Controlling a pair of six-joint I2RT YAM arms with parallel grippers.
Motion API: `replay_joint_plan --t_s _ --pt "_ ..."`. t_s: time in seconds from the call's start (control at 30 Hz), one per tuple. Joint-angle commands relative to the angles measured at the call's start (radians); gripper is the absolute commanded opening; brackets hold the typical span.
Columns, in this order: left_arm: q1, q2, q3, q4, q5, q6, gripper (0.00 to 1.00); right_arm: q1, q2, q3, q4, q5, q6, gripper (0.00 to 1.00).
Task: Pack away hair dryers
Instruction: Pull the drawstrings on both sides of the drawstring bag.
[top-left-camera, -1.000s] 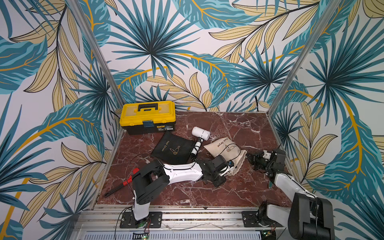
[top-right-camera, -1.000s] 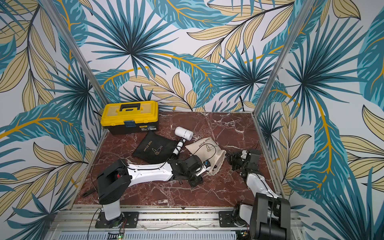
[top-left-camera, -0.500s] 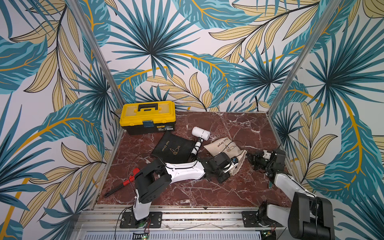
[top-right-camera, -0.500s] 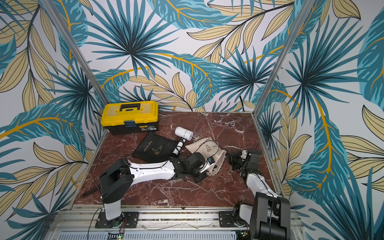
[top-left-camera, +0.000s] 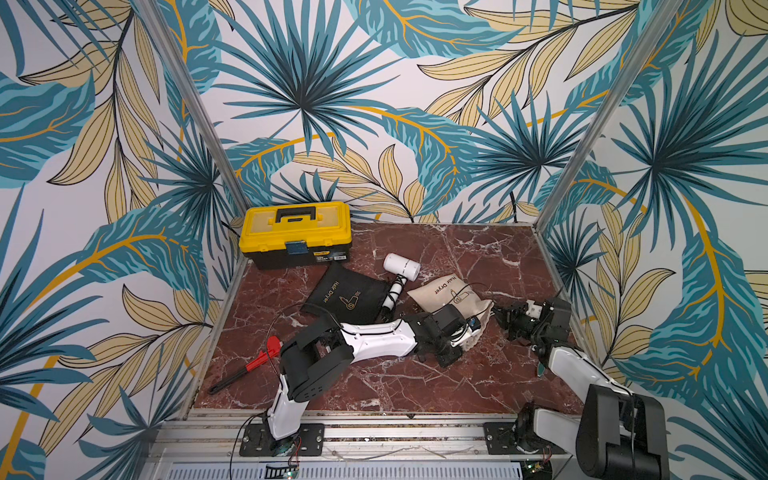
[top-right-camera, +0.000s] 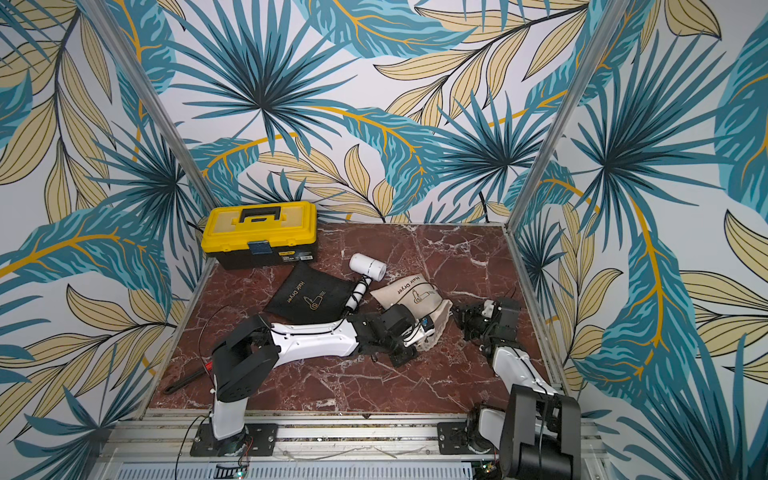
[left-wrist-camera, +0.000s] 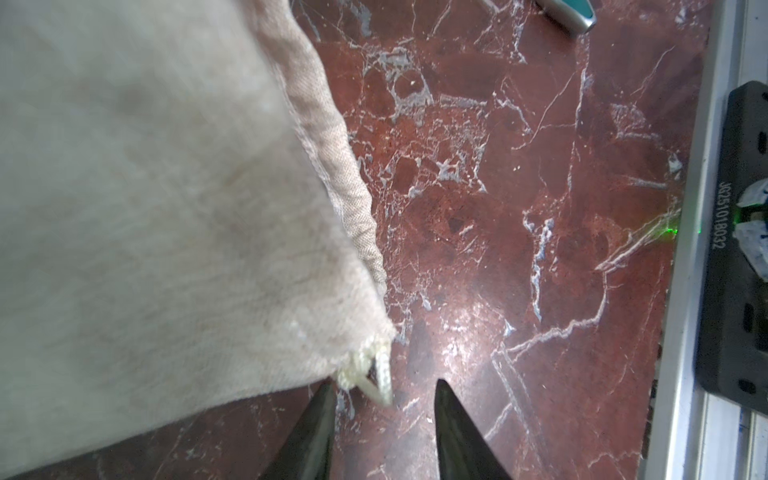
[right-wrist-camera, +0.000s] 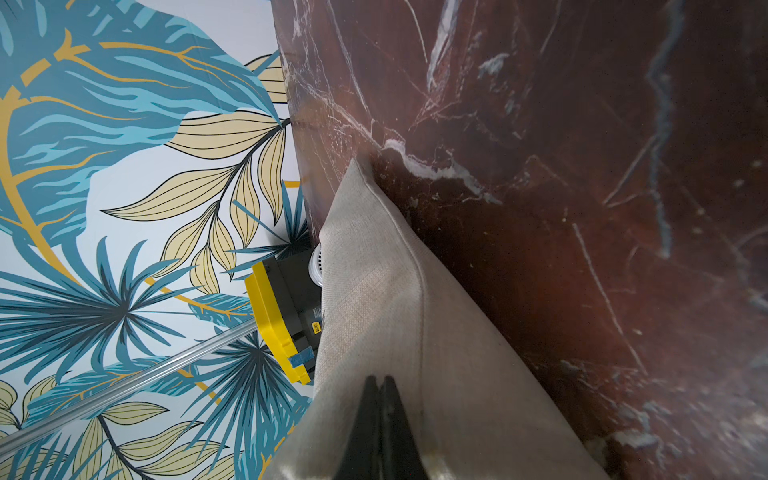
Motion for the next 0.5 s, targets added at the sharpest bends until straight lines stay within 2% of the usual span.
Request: replay_joint_plan --t_s 0.0,0.3,0.47 --pt "0.006 0.016 0.065 -0.013 0.012 0.012 0.33 0.001 -0.018 -0.017 -0.005 -0.002 0.0 0.0" --pt "0.007 0.035 0.085 -0.022 0.019 0.025 0.32 -0.001 -0.021 -0.022 0.0 -0.002 0.008 0.0" --pt "0.007 0.022 0.041 -0.027 0.023 0.034 0.35 -0.004 -0.013 -0.016 0.003 -0.004 0.009 0.0"
